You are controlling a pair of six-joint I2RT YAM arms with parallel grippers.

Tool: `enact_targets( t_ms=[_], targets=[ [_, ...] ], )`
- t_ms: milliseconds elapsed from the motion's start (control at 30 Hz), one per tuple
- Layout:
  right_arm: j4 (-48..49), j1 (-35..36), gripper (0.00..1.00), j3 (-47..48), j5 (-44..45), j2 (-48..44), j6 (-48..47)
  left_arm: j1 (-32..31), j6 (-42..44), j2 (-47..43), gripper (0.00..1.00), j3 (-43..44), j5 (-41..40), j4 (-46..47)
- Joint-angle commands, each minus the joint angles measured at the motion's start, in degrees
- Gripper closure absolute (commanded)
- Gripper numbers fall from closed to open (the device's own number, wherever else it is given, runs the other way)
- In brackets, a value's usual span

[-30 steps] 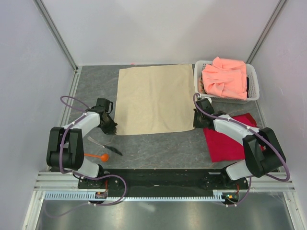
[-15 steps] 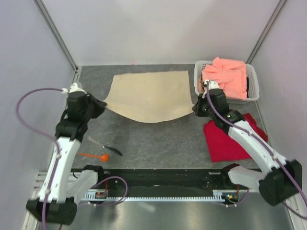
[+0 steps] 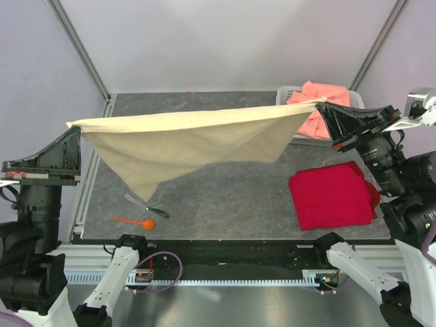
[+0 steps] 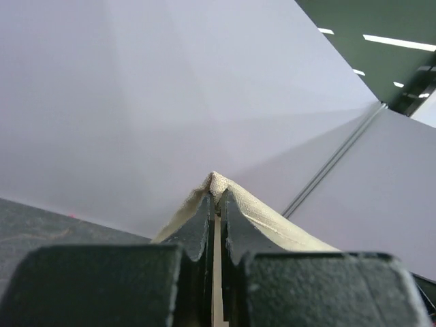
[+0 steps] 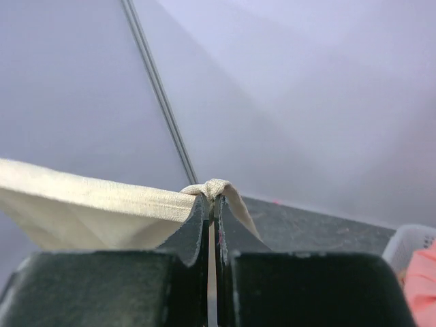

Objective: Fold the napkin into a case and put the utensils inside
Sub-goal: Fold and flatten the napkin at the center of the board.

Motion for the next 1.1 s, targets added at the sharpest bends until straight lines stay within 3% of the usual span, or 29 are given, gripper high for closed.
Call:
enact_targets(
  t_ms=[0, 167, 267, 400, 633, 767, 933, 1067],
  targets=[
    [0.5, 0.0, 1.00, 0.4, 2.8, 7.1, 3.2, -0.2, 0.6, 8.3, 0.98, -1.5, -3.4, 1.4],
    [1.7, 0.0, 1.00, 0.5, 8.9, 17.6, 3.3, -0.1, -0.4, 20.1, 0.98, -4.9, -6.4, 4.7],
    [4.4, -0.3, 1.00, 0.2, 12.1, 25.6, 1.6, 0.1, 3.2, 27.9, 0.98, -6.1, -6.6, 8.8],
    [8.7, -1.3, 1.00, 3.3, 13.8, 40.0, -0.5, 2.2, 4.7, 45.1, 0.98, -5.9, -3.6, 13.4],
    [12.7, -3.5, 1.00, 13.2, 12.4, 62.0, -4.4, 8.3, 3.7, 71.9, 0.98, 3.5, 10.9, 18.0],
    [13.2, -4.9, 1.00, 19.5, 10.8, 73.3, -5.2, 9.1, 3.9, 82.5, 0.98, 12.1, 14.6, 18.8],
    [11.3, -5.6, 1.00, 26.8, 8.9, 80.6, -6.4, 10.1, 4.4, 89.1, 0.98, 17.2, 17.0, 18.1],
    [10.1, -5.9, 1.00, 27.1, 7.8, 81.5, -6.3, 11.0, 4.1, 89.2, 0.98, 15.2, 17.5, 17.3]
  ],
)
